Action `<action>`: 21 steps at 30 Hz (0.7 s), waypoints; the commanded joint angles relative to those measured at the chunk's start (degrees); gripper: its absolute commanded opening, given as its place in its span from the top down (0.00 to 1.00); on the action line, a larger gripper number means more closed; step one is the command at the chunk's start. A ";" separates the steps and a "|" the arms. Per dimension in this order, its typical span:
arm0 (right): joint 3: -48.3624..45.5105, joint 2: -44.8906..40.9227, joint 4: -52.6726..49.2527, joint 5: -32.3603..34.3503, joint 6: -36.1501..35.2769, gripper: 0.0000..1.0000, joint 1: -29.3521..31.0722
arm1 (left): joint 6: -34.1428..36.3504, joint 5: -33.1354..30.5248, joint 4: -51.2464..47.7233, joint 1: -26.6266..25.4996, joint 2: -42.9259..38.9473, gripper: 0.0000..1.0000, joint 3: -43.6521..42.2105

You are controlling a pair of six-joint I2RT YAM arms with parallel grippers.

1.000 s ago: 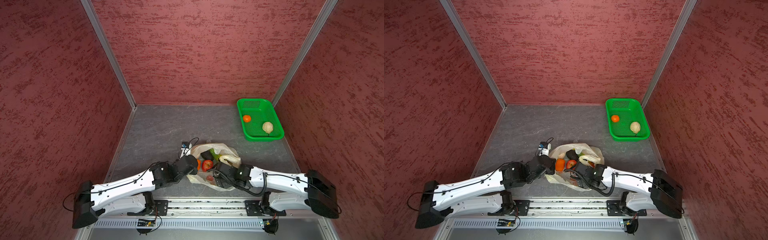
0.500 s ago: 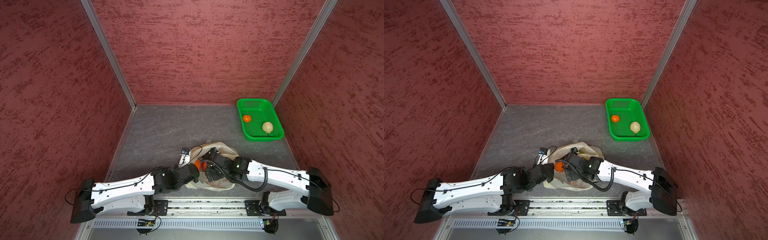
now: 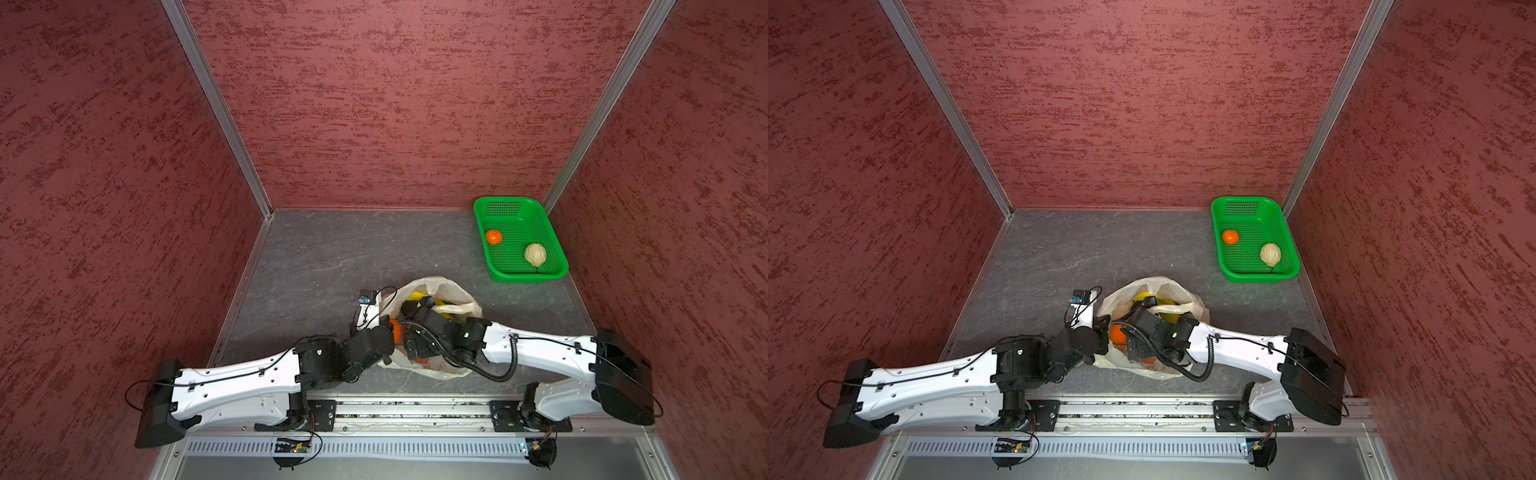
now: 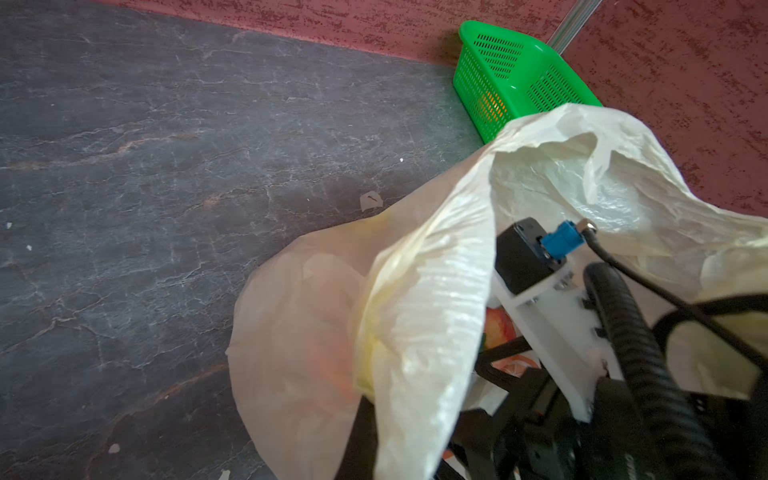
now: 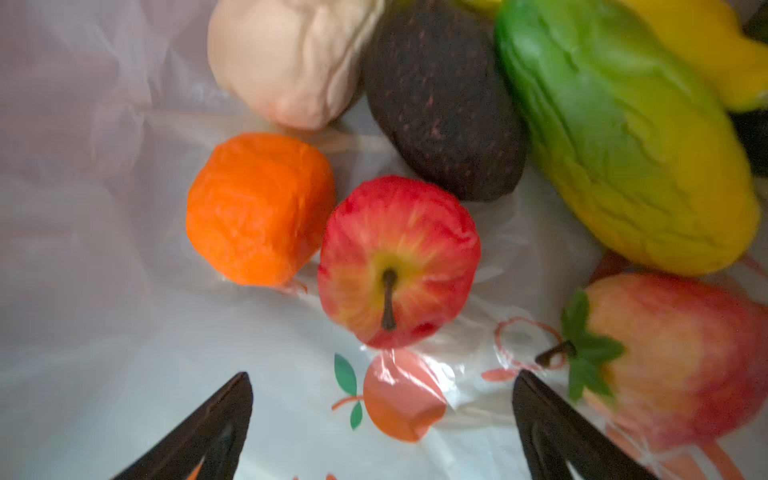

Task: Untie the knot of the plastic bag and take out the fruit

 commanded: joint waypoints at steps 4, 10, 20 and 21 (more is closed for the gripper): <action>2.72 4.95 3.35 3.42 2.81 0.02 -3.49 | 1.54 -2.45 3.18 -3.75 -0.77 1.00 -3.47; 2.34 8.47 8.38 2.15 1.73 0.02 -5.00 | -0.67 -4.90 3.05 -6.10 -0.58 1.00 -5.80; 4.37 15.28 13.66 6.42 -3.59 0.02 -8.82 | -0.86 -7.85 5.89 -5.89 1.56 1.00 -8.50; 4.83 16.06 14.30 6.49 -4.69 0.02 -10.06 | -0.65 -7.87 6.62 -5.35 1.80 1.00 -8.75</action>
